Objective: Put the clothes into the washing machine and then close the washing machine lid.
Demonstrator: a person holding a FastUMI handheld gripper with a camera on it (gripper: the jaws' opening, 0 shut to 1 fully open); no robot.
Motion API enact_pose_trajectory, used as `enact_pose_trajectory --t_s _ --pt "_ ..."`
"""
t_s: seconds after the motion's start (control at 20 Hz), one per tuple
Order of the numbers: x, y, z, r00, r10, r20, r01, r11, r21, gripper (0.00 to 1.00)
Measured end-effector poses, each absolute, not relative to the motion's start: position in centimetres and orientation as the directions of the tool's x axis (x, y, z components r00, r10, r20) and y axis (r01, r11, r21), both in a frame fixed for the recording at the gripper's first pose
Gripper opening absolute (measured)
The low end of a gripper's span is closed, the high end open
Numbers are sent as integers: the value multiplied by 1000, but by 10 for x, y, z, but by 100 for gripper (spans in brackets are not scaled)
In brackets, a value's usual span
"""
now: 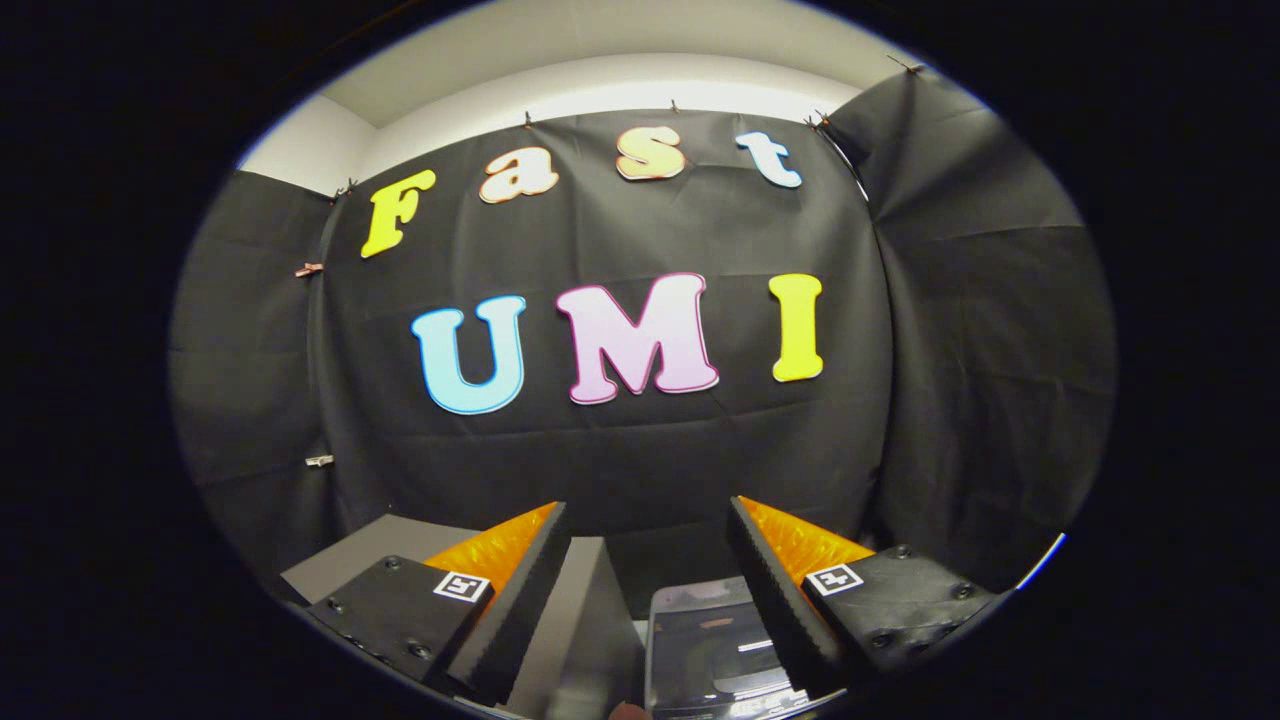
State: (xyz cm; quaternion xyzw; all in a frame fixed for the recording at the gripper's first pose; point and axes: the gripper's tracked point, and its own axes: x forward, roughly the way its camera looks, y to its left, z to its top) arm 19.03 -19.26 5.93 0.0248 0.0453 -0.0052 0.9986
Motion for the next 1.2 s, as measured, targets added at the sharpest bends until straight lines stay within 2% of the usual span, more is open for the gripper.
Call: enact_pose_trajectory --t_s 0.25,0.65,1.2 --pt "167 -122 76 999 31 -22 -29 998 53 99" --pt "134 -39 56 995 101 -20 -100 994 34 99" --pt "124 -24 44 994 99 -41 -97 995 27 99"
